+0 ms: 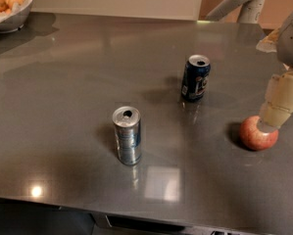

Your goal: Move pepsi can near redbull can

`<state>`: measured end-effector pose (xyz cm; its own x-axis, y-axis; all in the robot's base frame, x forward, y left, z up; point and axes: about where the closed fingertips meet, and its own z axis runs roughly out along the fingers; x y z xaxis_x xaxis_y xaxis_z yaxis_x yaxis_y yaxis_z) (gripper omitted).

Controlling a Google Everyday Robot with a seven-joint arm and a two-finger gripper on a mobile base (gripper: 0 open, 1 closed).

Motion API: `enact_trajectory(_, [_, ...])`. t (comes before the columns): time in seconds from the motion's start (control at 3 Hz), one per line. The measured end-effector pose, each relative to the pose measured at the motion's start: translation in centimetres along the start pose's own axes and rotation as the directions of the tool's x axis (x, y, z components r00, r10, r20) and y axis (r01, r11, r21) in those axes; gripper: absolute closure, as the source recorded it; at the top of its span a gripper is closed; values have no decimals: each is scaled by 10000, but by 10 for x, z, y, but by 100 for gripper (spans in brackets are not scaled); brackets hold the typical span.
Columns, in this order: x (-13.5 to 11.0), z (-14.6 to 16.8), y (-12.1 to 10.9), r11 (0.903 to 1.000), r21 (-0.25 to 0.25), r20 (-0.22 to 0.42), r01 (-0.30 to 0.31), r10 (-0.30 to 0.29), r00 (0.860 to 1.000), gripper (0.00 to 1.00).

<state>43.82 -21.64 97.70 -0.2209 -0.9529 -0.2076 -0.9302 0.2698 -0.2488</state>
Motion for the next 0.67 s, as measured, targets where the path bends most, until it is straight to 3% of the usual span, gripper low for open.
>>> enact_trajectory(0.67, [-4, 3, -8, 10000, -44, 24, -32, 32, 10000, 0])
